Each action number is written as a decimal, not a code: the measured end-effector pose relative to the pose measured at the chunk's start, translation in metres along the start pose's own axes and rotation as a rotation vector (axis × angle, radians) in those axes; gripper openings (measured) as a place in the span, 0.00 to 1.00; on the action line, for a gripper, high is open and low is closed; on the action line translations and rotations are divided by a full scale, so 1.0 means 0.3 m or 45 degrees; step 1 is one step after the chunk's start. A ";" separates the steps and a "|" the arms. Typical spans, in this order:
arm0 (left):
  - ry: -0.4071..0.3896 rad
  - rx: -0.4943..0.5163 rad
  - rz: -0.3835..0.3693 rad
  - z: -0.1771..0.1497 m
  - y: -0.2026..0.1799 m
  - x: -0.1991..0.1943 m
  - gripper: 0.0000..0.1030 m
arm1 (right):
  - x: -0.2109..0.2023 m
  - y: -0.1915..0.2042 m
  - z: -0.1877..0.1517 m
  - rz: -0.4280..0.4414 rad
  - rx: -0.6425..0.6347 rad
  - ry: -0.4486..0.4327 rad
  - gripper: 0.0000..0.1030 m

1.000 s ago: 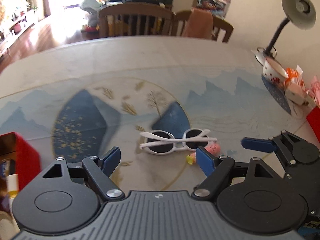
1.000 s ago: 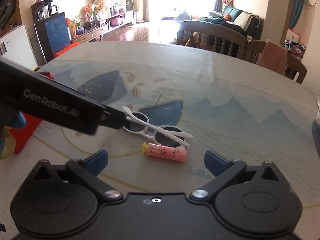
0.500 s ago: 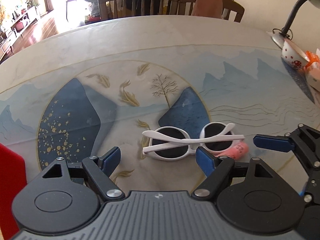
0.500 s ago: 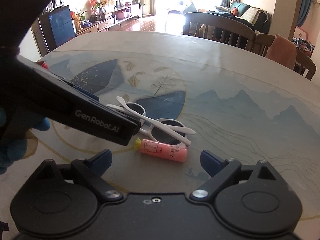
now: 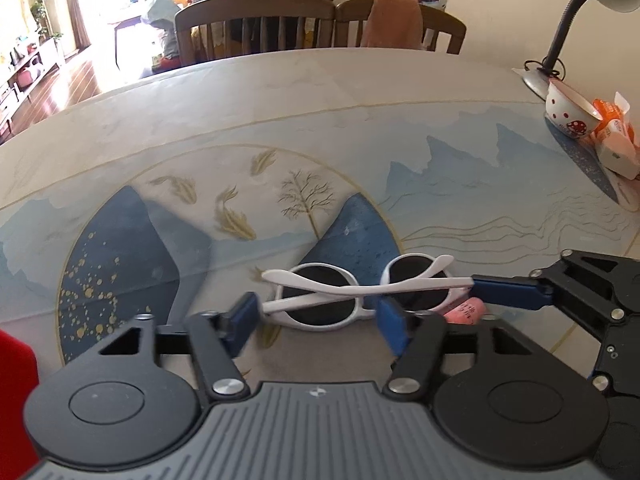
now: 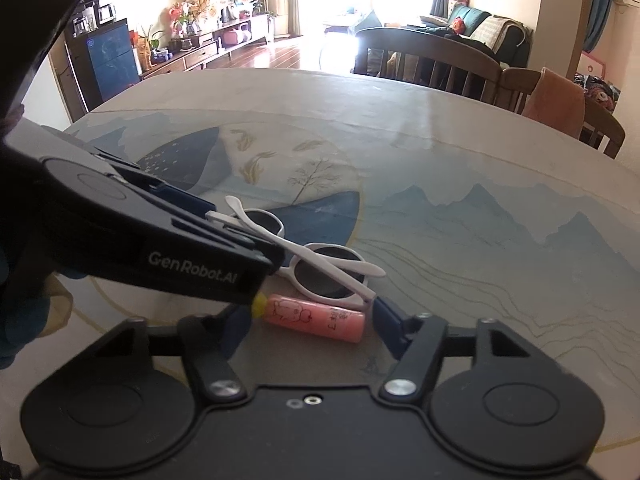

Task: Organize rigid objects
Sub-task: 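Grasp the white sunglasses with the left tool while the right tool grasps the pink tube, then lift the sunglasses with the left tool while the right tool lifts the pink tube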

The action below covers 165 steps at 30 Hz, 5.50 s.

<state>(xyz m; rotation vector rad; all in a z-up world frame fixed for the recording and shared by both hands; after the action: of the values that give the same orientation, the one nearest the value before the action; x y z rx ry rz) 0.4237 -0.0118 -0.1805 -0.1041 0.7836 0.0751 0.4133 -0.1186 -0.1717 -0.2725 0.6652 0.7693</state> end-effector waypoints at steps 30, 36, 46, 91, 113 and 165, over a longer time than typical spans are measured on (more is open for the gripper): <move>-0.049 0.160 -0.165 0.001 -0.087 -0.072 0.54 | -0.156 -0.116 -0.110 0.047 0.075 0.027 0.57; -0.004 0.206 -0.187 0.024 -0.126 0.015 0.55 | -0.157 -0.122 -0.114 0.034 0.087 0.024 0.57; -0.014 0.283 -0.166 0.032 -0.159 0.051 0.36 | -0.151 -0.124 -0.116 0.021 0.095 0.017 0.57; -0.075 -0.090 -0.150 -0.148 0.107 -0.443 0.03 | -0.367 0.171 0.002 0.118 0.022 -0.093 0.57; 0.079 0.073 -0.106 -0.207 -0.023 -0.242 0.71 | -0.439 0.068 -0.115 -0.025 0.204 -0.064 0.57; -0.168 -0.099 -0.152 -0.228 0.201 -0.582 0.05 | -0.396 0.286 0.002 0.068 0.062 -0.098 0.57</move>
<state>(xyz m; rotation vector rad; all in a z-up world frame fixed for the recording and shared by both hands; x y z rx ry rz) 0.2461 0.0348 -0.1090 -0.2172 0.6410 -0.0004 0.2891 -0.1244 -0.0940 -0.1806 0.6197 0.8093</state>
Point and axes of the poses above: each gripper's, at about its wrist camera, not at the fingertips, and x roughly the way its jaws point, y to its left, z to its top, the point moved 3 cm from there along x, roughly the way its jaws point, and after that the axes turned 9 degrees about -y, right-handed, at the moved point
